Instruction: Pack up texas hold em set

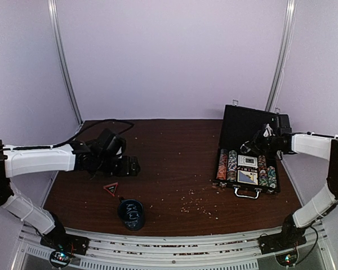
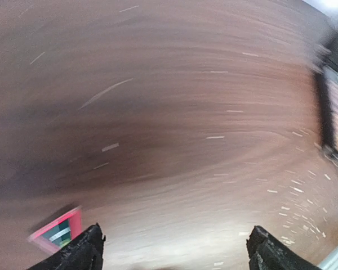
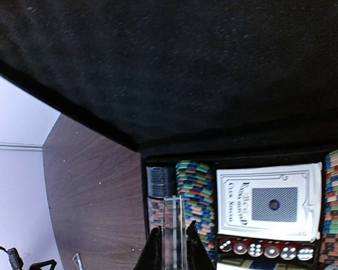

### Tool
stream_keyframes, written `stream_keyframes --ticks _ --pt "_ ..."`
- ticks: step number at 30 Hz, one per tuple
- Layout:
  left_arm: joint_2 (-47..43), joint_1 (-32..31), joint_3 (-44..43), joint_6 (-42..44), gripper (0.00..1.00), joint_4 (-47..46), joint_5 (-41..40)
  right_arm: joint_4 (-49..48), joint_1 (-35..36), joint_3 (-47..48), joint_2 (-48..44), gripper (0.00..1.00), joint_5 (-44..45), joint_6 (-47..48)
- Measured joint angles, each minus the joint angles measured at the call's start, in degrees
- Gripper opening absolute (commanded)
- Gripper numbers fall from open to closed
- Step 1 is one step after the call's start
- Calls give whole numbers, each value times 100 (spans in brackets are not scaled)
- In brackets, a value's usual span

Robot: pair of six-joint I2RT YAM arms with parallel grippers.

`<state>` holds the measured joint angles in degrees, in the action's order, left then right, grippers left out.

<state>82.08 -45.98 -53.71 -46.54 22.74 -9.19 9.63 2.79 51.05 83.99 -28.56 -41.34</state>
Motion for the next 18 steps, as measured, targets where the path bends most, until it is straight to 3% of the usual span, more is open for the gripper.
stream_keyframes --ticks 8,15,18 --pt "-868 1158 960 -597 94 264 560 155 -164 251 868 0 55 358" --pt "-654 1268 962 -634 95 297 979 254 -166 422 1165 0 337 560" --pt "-564 1268 964 -654 95 297 1078 289 -166 509 1228 8 455 678"
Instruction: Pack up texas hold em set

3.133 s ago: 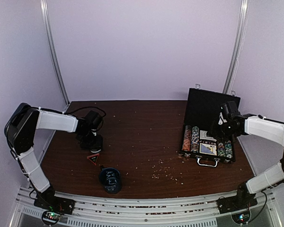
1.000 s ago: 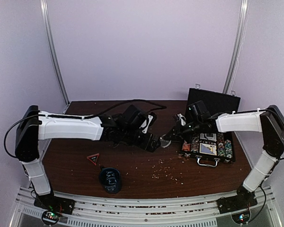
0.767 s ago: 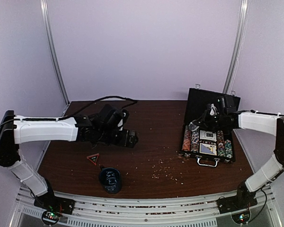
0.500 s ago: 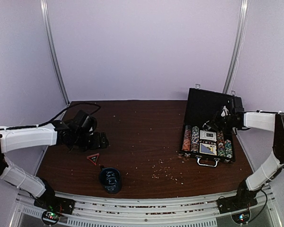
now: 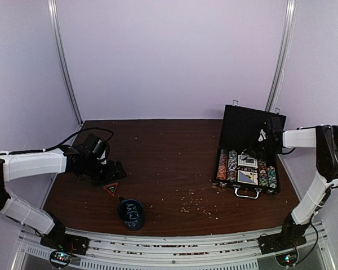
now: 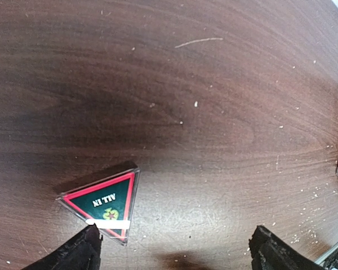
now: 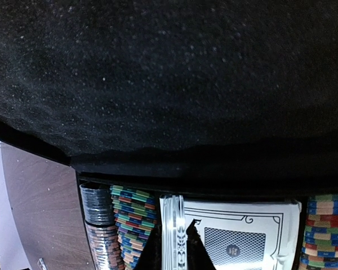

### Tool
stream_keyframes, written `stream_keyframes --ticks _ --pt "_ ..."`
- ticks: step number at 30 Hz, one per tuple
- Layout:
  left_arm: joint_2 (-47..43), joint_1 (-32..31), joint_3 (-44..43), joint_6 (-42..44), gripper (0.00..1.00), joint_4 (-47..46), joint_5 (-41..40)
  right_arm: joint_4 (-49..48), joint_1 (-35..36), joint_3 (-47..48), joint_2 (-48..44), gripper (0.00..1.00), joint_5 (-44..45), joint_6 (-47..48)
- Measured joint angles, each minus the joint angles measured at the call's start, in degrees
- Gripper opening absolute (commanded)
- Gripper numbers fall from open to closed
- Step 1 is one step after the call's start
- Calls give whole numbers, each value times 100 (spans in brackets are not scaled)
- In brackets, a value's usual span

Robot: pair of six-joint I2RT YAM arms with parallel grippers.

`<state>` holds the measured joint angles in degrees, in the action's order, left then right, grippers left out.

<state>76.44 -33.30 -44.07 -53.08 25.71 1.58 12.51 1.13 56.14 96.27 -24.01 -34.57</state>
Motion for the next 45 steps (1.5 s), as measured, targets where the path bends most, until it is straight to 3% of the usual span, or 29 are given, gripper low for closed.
stream_keyframes --ticks 11,14,26,35,45 --pt "109 42 39 -87 96 15 146 688 -44 431 168 47 787 638" --pt "59 74 140 -164 96 55 149 866 -52 433 129 51 957 743" --pt "-116 175 511 -367 98 133 140 1357 -52 553 -525 57 1504 1067" --pt "450 186 501 -289 98 26 -2 1482 -52 535 -894 57 1506 1064" --pt "1231 186 -146 236 97 -138 -219 1565 -52 494 -1104 58 1508 1062"
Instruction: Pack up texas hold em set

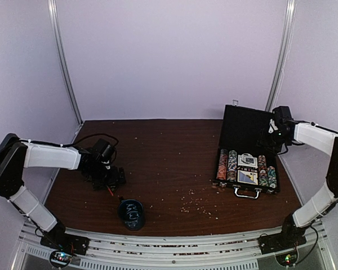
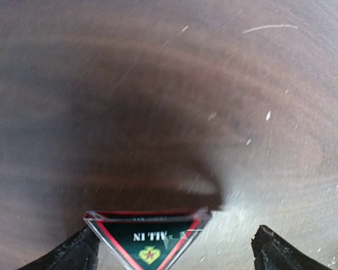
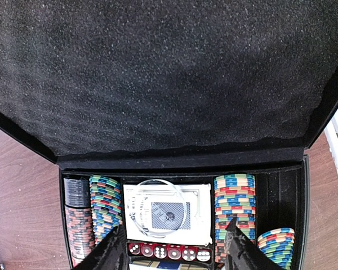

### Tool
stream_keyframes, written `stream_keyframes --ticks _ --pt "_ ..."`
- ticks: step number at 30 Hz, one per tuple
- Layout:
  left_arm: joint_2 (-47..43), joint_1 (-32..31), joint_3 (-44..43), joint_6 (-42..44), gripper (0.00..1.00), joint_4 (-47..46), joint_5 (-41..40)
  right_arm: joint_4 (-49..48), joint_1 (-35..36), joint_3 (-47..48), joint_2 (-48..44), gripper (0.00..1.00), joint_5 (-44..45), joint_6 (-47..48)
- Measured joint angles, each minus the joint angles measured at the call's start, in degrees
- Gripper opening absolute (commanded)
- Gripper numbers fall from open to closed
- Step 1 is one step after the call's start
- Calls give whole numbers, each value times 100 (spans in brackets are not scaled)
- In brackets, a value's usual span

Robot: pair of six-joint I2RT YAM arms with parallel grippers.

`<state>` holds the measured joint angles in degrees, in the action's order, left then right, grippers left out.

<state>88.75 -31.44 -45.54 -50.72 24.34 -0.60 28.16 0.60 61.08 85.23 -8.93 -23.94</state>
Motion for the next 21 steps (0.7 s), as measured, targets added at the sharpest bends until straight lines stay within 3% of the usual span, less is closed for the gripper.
stream_keyframes --ticks 13,21 --pt "452 0 -450 437 96 114 -144 52 0 -256 -55 58 0 -44" --pt "398 -15 -411 321 89 332 -317 20 0 -409 -59 58 -35 -153"
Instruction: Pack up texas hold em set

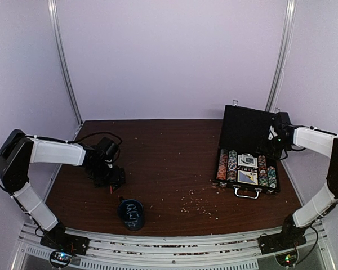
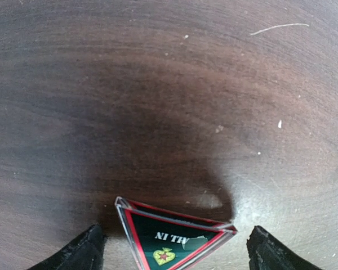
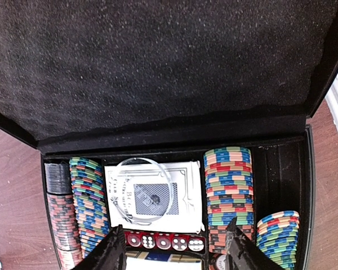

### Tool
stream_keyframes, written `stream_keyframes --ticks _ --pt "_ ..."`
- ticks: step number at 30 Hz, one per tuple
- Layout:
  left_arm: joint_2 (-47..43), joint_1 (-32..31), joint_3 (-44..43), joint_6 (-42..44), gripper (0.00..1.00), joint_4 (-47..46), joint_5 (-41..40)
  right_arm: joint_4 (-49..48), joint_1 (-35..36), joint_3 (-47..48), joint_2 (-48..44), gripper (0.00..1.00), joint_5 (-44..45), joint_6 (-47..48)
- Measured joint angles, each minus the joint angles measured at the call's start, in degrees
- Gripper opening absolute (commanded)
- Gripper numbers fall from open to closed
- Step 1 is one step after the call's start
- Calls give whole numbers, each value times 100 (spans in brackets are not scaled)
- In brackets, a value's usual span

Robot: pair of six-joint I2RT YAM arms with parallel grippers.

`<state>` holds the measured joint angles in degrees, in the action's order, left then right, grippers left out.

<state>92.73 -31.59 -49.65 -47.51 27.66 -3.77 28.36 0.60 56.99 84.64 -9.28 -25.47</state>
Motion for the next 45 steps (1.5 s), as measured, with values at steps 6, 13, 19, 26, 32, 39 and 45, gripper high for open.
stream_keyframes --ticks 6,13,19,26,32,39,45 --pt "212 -133 -221 -13 85 280 -181 -92 0 -2 0 58 -52 -42" --pt "319 -256 -291 -13 84 382 -426 -118 0 -74 -46 58 -79 -42" --pt "374 -304 -323 -15 85 402 -522 -122 0 -92 -61 58 -116 -42" --pt "479 -358 -426 -26 79 511 -608 -122 0 -92 -63 58 -122 -39" --pt "509 -363 -442 -35 71 457 -643 -122 0 -101 -66 58 -122 -42" --pt "520 -363 -448 -33 62 398 -660 -122 0 -103 -85 59 -136 -42" --pt "522 -433 -496 28 58 374 -623 -118 0 -103 -155 58 -306 -59"
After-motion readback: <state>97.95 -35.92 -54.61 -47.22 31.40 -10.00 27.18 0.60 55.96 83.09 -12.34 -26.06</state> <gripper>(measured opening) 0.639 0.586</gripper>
